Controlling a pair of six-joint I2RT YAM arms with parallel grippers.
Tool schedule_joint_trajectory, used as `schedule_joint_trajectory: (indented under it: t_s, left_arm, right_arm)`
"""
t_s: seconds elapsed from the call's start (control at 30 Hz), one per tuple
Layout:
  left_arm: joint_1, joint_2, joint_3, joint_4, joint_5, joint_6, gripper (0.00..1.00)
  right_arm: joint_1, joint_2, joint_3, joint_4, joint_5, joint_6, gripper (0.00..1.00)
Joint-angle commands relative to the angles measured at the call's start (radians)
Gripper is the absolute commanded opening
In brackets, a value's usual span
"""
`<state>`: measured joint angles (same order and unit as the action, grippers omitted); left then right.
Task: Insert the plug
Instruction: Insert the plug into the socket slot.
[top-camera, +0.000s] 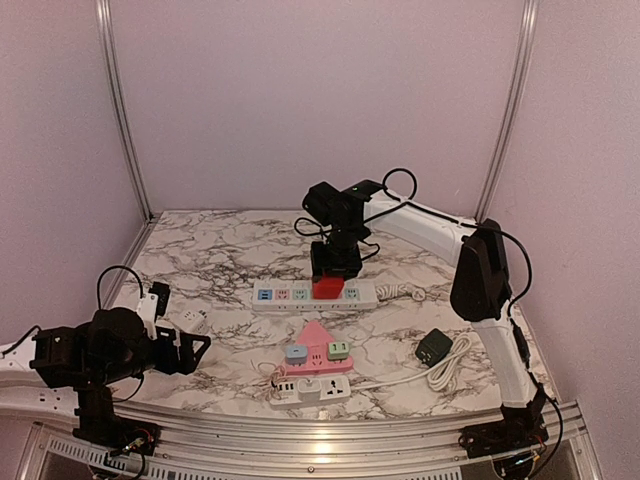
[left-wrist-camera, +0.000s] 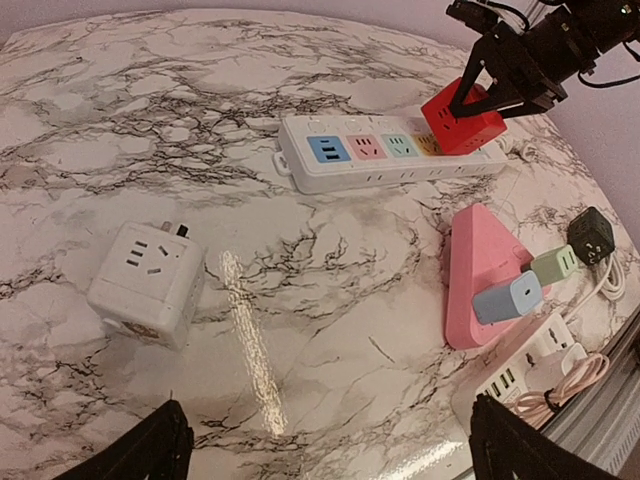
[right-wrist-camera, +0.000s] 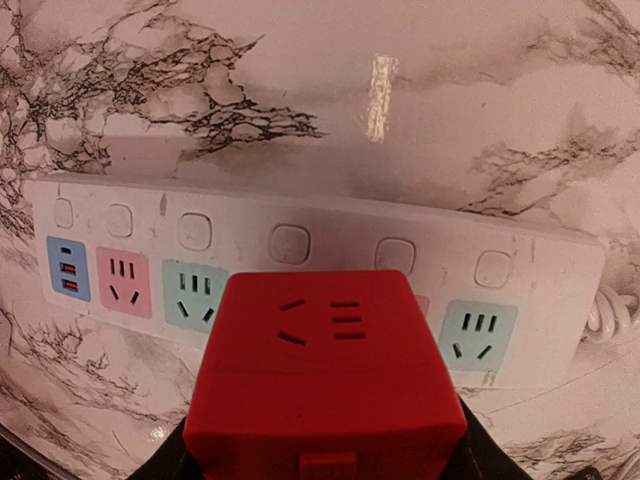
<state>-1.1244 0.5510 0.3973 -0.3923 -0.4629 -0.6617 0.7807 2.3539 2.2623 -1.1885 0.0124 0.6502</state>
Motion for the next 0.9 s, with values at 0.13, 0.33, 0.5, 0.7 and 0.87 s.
schedule_joint_trajectory:
  t_s: [0.13,0.33,0.5,0.7,0.87]
  left_arm:
    - [-0.034,0.006,0.039,-0.089,-0.088,-0.050,0.99]
    - [-0.034,0.020,0.039,-0.087,-0.121,-0.029,0.99]
    - [-0.034,-0.016,0.031,-0.057,-0.118,0.009,0.99]
    - [-0.035,-0.122,-0.006,-0.003,-0.089,0.048,0.99]
    - [-0.034,-0.097,-0.008,0.009,-0.074,0.060,0.99]
  right_arm:
    - [0.014,0.006,0.043,0.022,-0.039,0.022,0.00]
    - [0.022,0.003,0.042,0.030,-0.056,0.025,0.00]
    - [0.021,0.005,0.043,0.027,-0.054,0.036,0.00]
    - [0.024,0.005,0.042,0.041,-0.080,0.035,0.00]
    - [0.022,0.015,0.038,0.016,-0.046,0.053,0.00]
